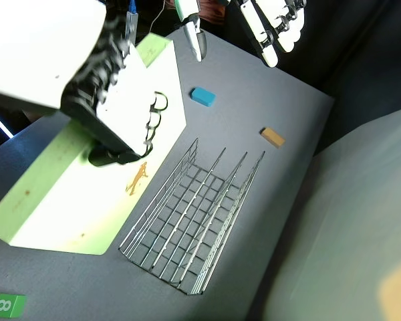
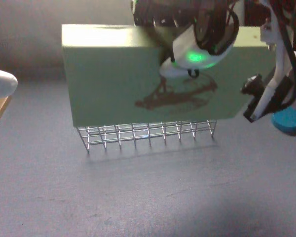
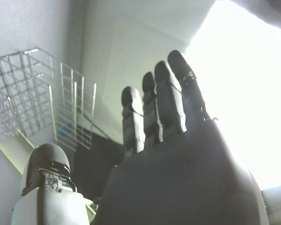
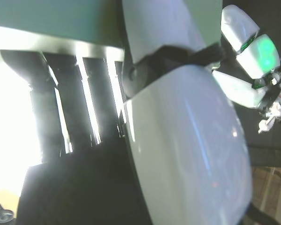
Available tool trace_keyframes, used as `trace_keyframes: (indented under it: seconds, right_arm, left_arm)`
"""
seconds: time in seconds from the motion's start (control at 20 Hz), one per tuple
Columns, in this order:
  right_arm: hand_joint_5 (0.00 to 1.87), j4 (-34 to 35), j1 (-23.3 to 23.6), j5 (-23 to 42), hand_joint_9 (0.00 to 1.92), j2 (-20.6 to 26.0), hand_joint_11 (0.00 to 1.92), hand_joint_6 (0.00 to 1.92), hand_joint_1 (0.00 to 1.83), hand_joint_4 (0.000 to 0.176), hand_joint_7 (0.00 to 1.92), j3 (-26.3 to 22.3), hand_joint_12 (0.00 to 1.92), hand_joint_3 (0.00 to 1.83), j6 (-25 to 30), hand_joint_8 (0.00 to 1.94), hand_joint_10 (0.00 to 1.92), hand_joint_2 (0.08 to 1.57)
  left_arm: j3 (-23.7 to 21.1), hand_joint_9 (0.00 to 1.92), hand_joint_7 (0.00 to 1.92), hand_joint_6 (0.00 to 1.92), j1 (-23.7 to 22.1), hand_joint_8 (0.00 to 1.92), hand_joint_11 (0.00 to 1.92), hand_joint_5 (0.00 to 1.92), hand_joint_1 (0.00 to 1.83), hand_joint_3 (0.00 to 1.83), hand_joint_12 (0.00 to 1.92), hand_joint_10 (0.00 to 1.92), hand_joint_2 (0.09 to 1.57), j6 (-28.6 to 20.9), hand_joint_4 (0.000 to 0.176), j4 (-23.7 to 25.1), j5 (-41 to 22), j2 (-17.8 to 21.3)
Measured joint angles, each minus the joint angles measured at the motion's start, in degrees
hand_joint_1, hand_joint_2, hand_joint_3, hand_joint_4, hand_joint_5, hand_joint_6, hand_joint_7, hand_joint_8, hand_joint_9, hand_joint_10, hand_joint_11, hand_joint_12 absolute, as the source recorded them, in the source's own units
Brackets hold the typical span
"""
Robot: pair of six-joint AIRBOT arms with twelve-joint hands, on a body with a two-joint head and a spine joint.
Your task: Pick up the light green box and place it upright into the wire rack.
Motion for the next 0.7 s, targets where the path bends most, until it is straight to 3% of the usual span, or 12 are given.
trace_keyframes:
  seconds: [0.15, 0.7]
  right_arm:
    - [0.91, -5.6, 0.0, 0.5, 0.82, -1.6, 0.72, 0.94, 1.24, 0.0, 1.02, 0.8, 1.57, 0.0, 0.8, 1.13, 1.26, 1.12]
    - [0.94, -6.4, -2.5, 1.1, 0.84, -8.4, 0.74, 0.9, 1.24, 0.0, 1.01, 7.8, 1.59, 0.0, 3.2, 1.15, 1.27, 1.12]
  left_arm:
    - [0.0, 0.22, 0.23, 0.0, 0.0, 0.0, 0.0, 0.26, 0.19, 0.0, 0.63, 0.01, 1.1, 0.0, 0.076, 0.0, 0.0, 0.0]
    - [-0.1, 0.23, 0.24, 0.0, -0.2, 0.0, 0.0, 0.28, 0.2, 0.0, 0.68, 0.0, 1.09, 0.4, 0.076, -0.1, 0.0, 0.3]
